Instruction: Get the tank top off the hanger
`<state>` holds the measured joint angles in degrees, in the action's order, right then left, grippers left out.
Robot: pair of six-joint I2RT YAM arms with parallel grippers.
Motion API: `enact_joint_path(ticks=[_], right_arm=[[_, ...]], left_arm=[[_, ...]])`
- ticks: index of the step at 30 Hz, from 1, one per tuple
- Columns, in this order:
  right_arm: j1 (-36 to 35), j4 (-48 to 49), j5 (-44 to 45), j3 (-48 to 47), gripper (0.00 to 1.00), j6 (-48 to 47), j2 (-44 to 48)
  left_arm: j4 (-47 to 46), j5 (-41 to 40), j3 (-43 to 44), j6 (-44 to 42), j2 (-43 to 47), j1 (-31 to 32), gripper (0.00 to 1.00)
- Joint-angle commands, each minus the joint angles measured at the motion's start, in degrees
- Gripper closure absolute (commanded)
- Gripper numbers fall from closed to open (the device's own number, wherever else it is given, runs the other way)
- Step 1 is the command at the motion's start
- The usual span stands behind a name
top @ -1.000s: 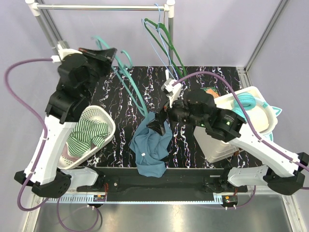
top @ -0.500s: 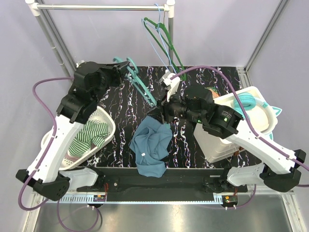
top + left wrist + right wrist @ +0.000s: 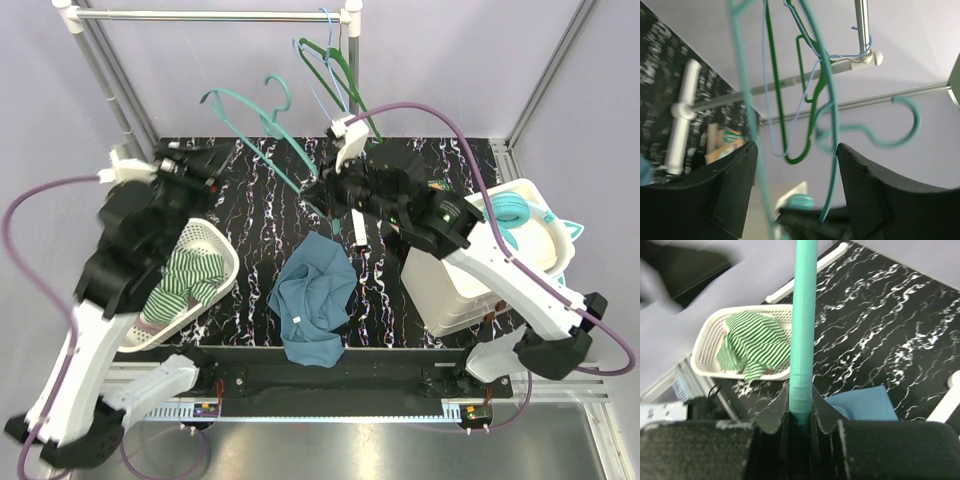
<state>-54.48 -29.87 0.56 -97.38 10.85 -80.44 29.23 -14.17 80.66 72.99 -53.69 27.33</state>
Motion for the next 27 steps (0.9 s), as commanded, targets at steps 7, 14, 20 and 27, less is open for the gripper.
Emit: enact_joint_path(ticks=[7,14,20,27], right_arm=[[9.03,-2.38,0.41,-25.26,1.0,0.75,-16.73],[11.93,-9.24,3.75,-44.46,1.0,6.54,-29.32],[12.55,-12.49,6.91,-53.87,1.0,10.85,-34.6],[13.17,-15.3,8.41,-55.72,1.0,15.42,-36.27]], left_arm=[[15.14,-6.84,-10.6,-15.26,18.7,0.0,0.09],[15.59,8.61,-15.1,-15.24,16.87,-0.09,0.08],[17.43,15.91,-9.83,-21.57,10.2,-0.09,0.07],[17.88,19.27,-8.24,-23.5,6.67,0.0,0.07]])
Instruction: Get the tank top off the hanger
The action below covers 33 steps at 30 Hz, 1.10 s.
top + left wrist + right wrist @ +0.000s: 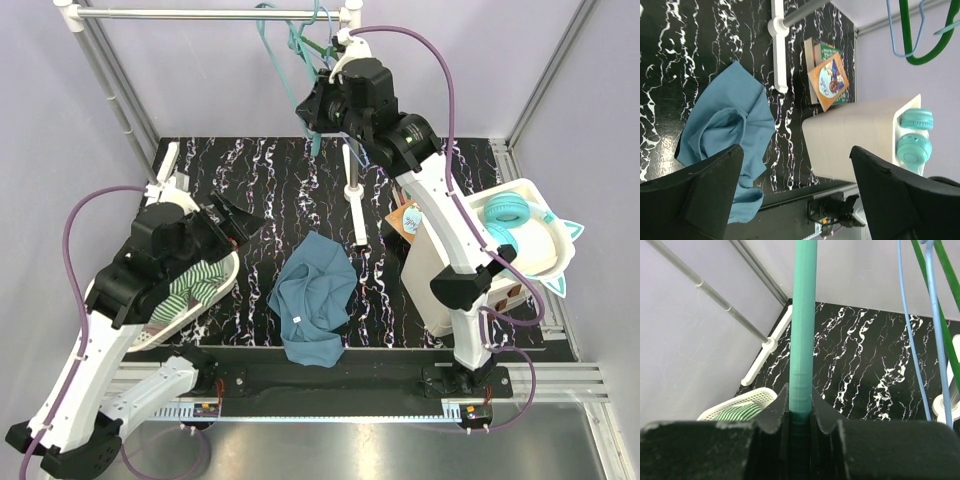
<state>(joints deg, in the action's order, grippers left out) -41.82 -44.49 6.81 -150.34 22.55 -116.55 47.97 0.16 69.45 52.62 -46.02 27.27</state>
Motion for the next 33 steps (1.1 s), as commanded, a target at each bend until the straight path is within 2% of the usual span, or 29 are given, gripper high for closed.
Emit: enact_joint_path(ticks=[1,7,16,18,19,21,23,28,29,32,33], right_arm=[[0.6,-1.03,2.42,-2.68,1.0,4.6,-0.25],[1.92,-3.14,0.93,-3.38,1.0,8.12,-1.66],[1.92,-4.64,-1.53,-2.67,0.98,8.04,-2.36],[1.92,-4.99,-1.97,-2.41,0.9,7.87,-2.28],[1.92,-5.6,-1.97,-2.24,0.81,7.86,-2.19],[1.92,-6.13,-1.62,-2.15,0.71,7.08,-1.66],[1.83,-6.84,-1.1,-2.15,0.54,6.29,-0.7],[1.57,-9.47,-0.57,-1.18,0.35,3.04,2.38],[1.31,-9.91,-0.48,-0.31,0.27,1.9,3.86],[-0.1,-11.23,0.04,2.84,0.15,-0.3,7.81],[-0.45,-12.02,0.05,3.65,0.03,-1.7,8.79]], left_arm=[[-0.86,5.19,3.32,-3.31,-1.26,-0.02,0.07],[0.11,6.69,4.38,-4.02,-1.71,0.15,0.11],[2.04,6.16,4.03,-4.28,-0.12,0.15,0.11],[2.22,6.16,3.85,-4.11,0.05,0.07,0.11],[2.22,6.34,3.85,-4.1,0.05,0.07,0.11],[2.31,6.6,3.76,-4.02,-0.21,0.07,0.11],[2.31,7.39,3.76,-4.28,-0.82,0.07,0.11],[2.31,7.14,3.32,-4.11,-1.79,0.24,0.11],[2.31,6.96,3.32,-4.02,-2.05,0.42,0.11],[2.31,6.16,4.37,-5.33,-3.63,1.12,0.11],[2.4,6.08,4.99,-5.68,-4.6,1.38,0.11]])
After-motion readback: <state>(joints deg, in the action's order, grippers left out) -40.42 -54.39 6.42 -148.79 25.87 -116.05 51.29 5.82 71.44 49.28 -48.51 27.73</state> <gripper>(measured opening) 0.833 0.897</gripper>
